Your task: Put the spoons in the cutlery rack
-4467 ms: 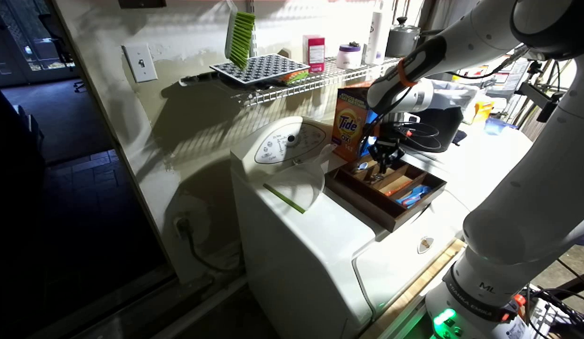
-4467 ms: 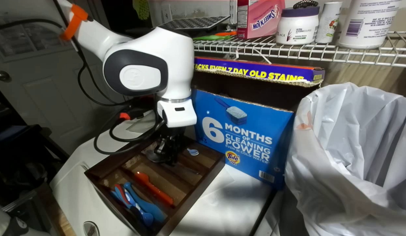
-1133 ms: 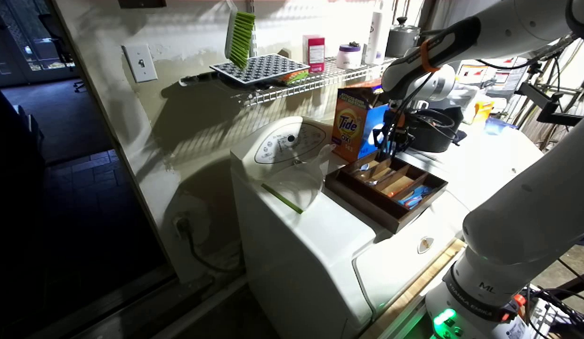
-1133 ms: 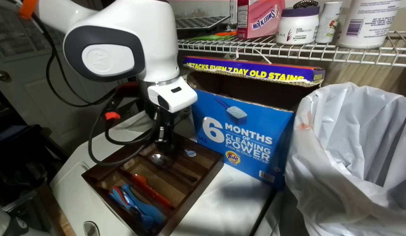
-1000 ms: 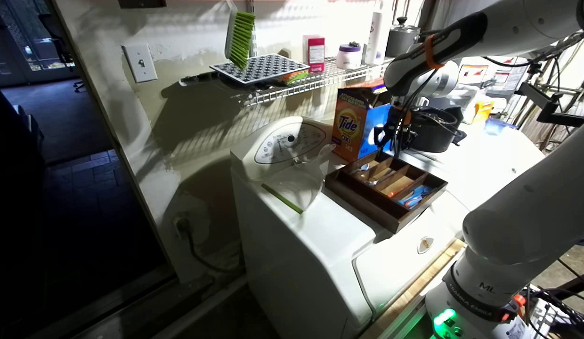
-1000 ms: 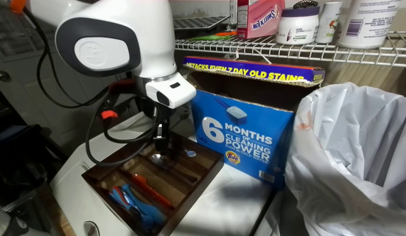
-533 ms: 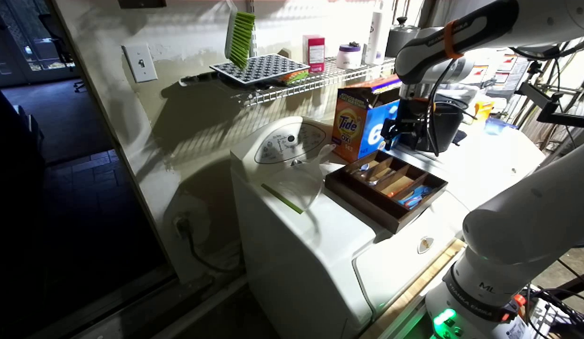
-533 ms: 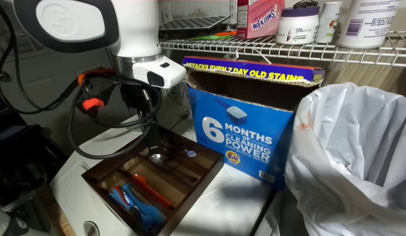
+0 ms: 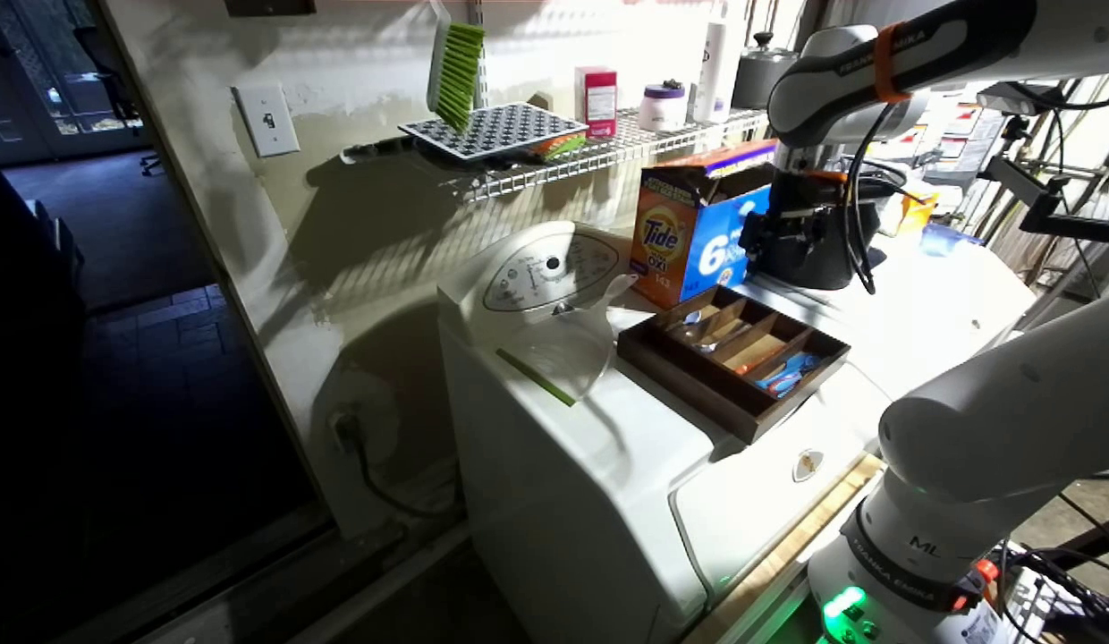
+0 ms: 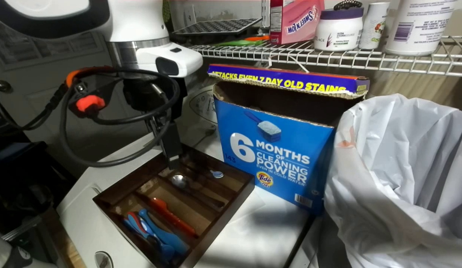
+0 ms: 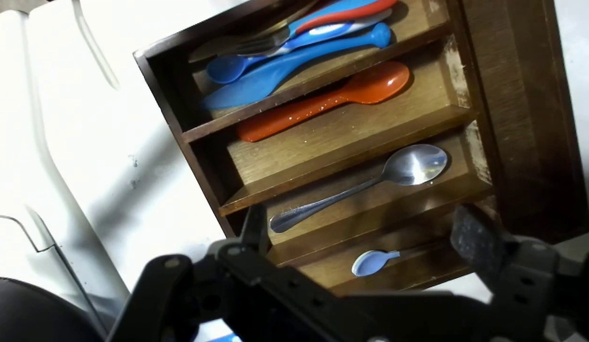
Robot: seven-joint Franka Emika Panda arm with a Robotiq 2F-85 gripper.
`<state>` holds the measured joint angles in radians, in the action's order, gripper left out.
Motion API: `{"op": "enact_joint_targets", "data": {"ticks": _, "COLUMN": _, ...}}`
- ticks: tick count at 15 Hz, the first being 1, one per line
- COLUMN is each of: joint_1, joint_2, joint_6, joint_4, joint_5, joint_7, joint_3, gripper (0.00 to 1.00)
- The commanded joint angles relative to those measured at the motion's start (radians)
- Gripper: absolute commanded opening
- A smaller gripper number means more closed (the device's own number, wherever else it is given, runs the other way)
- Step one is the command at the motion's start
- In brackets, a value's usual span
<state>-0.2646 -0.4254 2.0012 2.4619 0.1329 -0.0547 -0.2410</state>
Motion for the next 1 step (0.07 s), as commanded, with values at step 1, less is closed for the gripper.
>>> {"op": "enact_joint_targets", "data": {"ticks": 1, "joint_1": 0.000, "joint_2": 0.003, "joint_6": -0.002, "joint_4": -0.001, "joint_5": 0.000, "joint_7": 0.000, "joint_3": 0.000, "gripper": 1.00}}
